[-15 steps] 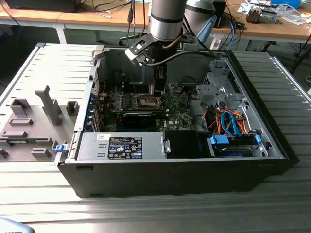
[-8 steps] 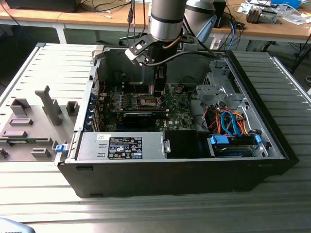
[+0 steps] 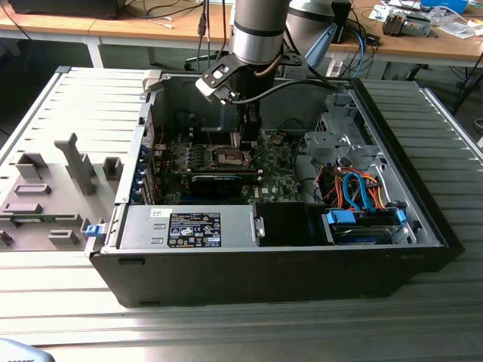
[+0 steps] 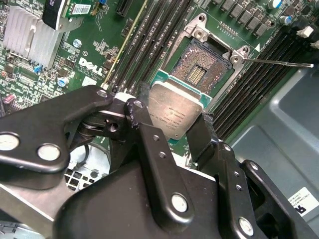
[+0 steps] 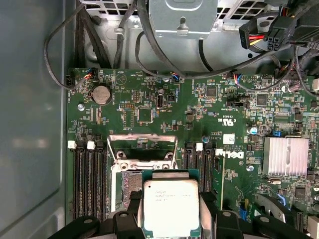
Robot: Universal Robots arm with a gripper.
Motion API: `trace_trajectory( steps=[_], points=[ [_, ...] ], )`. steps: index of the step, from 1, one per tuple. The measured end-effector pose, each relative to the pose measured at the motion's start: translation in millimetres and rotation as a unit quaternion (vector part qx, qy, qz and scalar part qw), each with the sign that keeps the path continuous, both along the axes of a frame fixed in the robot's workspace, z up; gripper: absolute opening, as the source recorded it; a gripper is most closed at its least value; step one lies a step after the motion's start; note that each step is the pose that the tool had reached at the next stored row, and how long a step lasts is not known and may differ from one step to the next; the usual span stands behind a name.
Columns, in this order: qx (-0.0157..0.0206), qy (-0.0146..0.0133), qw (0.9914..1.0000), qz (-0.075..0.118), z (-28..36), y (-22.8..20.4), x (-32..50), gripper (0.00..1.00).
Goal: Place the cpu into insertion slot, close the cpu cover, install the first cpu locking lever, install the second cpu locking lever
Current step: 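Place the cpu into insertion slot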
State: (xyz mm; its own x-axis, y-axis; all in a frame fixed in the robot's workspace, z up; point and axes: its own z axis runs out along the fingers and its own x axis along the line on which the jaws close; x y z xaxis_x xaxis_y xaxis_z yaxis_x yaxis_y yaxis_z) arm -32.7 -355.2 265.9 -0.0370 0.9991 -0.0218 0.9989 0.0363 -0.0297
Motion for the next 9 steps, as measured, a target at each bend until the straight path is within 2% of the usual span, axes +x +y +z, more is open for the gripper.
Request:
trace_trajectory(
  steps=[8,9],
  points=[
    [0.0000,0.0000,1.00000,0.000,-0.4,0.0,-1.3,0.54],
    [0.0001,0.0000,1.00000,0.000,-2.0,0.0,-1.6,0.54]
  ],
)
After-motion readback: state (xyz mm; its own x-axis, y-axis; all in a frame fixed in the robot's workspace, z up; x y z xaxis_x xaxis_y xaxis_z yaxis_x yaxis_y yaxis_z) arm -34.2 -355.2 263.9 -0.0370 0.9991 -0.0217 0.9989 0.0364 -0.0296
